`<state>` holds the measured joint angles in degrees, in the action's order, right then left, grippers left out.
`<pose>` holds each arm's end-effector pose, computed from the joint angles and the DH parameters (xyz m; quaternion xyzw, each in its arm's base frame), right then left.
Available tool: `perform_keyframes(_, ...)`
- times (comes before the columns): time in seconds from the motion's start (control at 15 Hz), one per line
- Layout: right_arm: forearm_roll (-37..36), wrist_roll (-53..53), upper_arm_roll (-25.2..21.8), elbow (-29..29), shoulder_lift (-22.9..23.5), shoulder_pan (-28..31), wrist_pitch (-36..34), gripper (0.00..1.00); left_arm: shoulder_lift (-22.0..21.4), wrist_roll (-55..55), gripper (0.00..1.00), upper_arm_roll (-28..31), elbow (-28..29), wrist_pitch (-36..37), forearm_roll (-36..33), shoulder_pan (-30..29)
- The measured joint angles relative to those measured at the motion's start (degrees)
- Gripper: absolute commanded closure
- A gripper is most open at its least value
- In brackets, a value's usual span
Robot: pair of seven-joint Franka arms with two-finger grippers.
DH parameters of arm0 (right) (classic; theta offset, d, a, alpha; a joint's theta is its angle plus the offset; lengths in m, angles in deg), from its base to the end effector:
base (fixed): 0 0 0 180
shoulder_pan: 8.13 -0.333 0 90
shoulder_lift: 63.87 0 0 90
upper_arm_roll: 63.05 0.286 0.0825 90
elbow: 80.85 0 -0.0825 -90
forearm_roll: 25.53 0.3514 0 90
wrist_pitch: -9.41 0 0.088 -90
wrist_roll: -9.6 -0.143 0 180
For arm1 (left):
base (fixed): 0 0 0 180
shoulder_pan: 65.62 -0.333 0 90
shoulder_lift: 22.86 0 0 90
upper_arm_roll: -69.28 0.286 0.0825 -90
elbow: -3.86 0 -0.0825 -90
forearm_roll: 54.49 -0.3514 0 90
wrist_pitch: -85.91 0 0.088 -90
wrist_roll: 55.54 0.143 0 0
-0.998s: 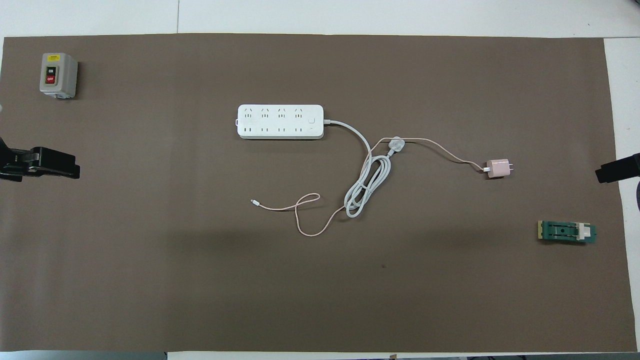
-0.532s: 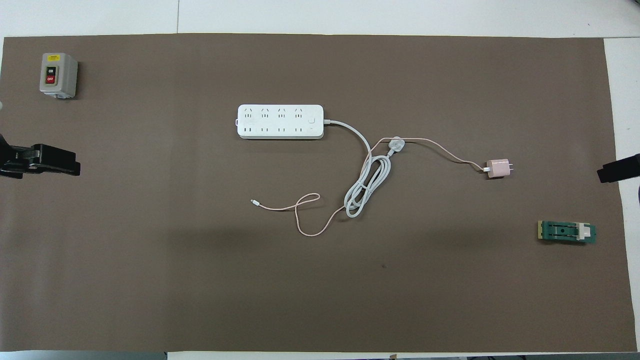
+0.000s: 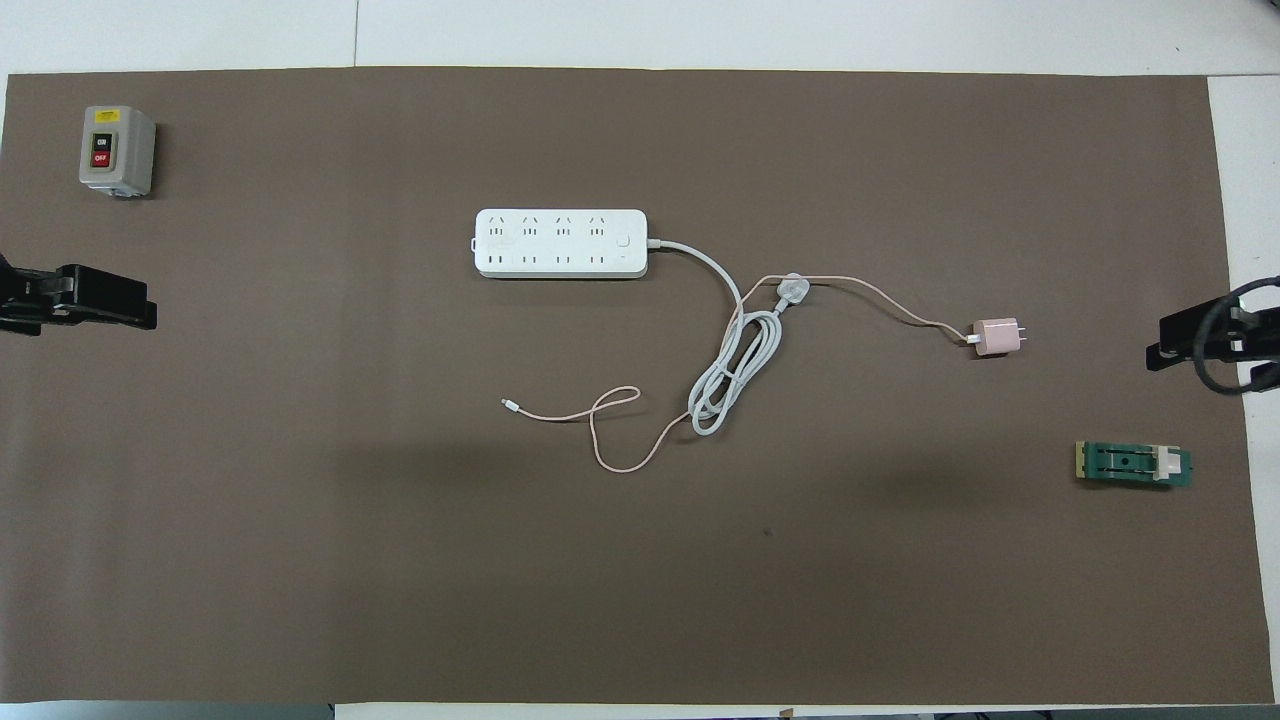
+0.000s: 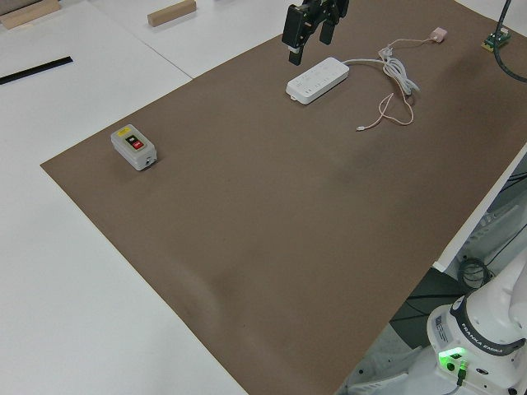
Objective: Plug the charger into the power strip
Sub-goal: 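Move both grippers in toward the pink charger and the power strip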
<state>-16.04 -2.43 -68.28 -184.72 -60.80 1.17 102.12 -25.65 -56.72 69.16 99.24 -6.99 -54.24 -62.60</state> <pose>0.4982 -0.1049 0.4323 -0.9594 0.2412 0.1215 0.0818 0.5112 -0.0287 0.5467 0.9998 -0.0170 0.0026 0.0022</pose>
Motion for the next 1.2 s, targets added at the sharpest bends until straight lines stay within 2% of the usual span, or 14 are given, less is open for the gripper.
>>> perform_keyframes(0.4,12.7,-17.8,-0.1,-3.9,7.6,2.2,6.7,0.00,0.3,-0.2,0.00,-0.6,-2.5,-1.1,0.1,1.6)
perform_keyframes(0.6,19.7,-20.4,-0.2,-4.1,11.6,5.0,7.5,0.00,0.3,-0.2,0.00,-0.6,-3.6,4.4,3.7,1.8)
perform_keyframes(0.8,26.5,-20.6,-1.3,-4.0,16.1,6.5,8.9,0.00,0.2,-0.1,0.00,-0.6,-4.7,5.8,6.6,1.8)
perform_keyframes(1.0,28.9,-21.4,-1.3,-2.1,19.6,6.1,9.7,0.00,0.6,0.0,0.00,-0.6,-4.9,6.1,15.0,1.9)
perform_keyframes(1.2,29.1,-23.0,-1.2,-0.3,21.9,5.2,9.7,0.00,3.3,0.1,0.00,-0.4,-4.1,4.8,24.0,1.9)
